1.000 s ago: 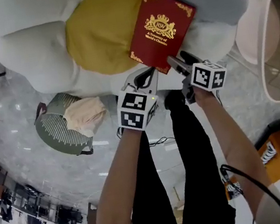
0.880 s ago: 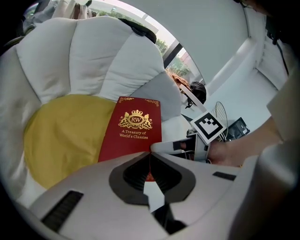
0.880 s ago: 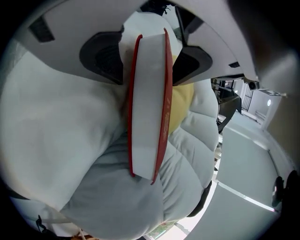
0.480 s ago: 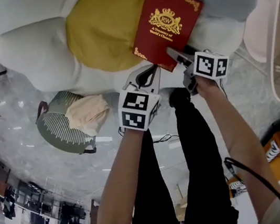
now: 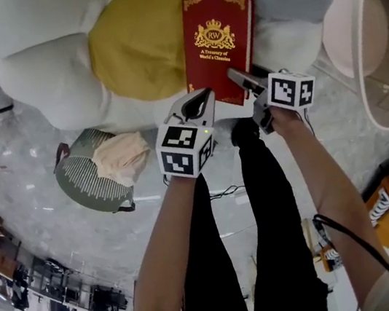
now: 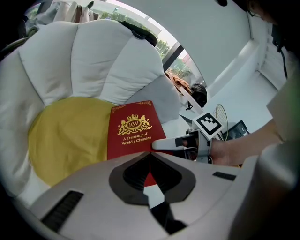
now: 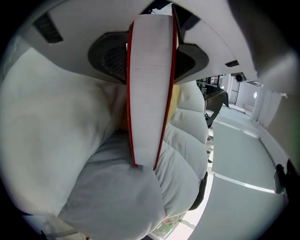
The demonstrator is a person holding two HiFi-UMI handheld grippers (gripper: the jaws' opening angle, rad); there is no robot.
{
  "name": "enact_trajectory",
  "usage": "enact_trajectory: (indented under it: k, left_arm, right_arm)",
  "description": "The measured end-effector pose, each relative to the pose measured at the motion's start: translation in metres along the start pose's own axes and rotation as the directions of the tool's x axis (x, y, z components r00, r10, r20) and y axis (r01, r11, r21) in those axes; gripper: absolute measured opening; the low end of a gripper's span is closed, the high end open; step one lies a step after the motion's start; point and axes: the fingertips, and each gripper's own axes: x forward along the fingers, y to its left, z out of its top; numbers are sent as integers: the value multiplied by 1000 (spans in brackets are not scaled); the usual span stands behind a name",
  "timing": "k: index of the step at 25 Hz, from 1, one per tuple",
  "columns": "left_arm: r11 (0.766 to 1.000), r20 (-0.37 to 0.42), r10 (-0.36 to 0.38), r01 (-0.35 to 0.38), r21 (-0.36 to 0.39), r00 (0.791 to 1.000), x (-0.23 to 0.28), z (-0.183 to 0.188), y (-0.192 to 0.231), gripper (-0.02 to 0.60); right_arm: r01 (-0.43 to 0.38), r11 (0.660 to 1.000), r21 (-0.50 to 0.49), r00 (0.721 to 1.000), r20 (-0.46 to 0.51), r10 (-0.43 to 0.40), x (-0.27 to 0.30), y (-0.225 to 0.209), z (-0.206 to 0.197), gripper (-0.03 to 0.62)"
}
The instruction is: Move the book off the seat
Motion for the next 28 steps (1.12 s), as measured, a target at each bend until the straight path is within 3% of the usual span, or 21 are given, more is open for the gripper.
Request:
enact_trajectory:
  k: [6, 12, 21, 28]
  left_arm:
    - [1000, -3, -4, 4, 14, 1000, -11, 16, -20, 3]
    - [999, -13, -7, 8, 39, 1000, -33, 26, -68, 3]
    - [996, -48, -38, 42, 77, 998, -60, 53, -79, 3]
    - [986, -62, -87, 95, 135, 994, -53, 84, -166, 3]
  right_arm:
    - [-48, 999, -6, 998, -39, 48, -23, 25, -1, 261]
    - [-83, 997, -4, 996, -41, 83, -81, 49, -5, 261]
    - [-99, 995, 10, 995, -26, 99, -118, 80, 2, 261]
    - [-114, 993, 33, 992, 67, 112, -214, 71, 21, 261]
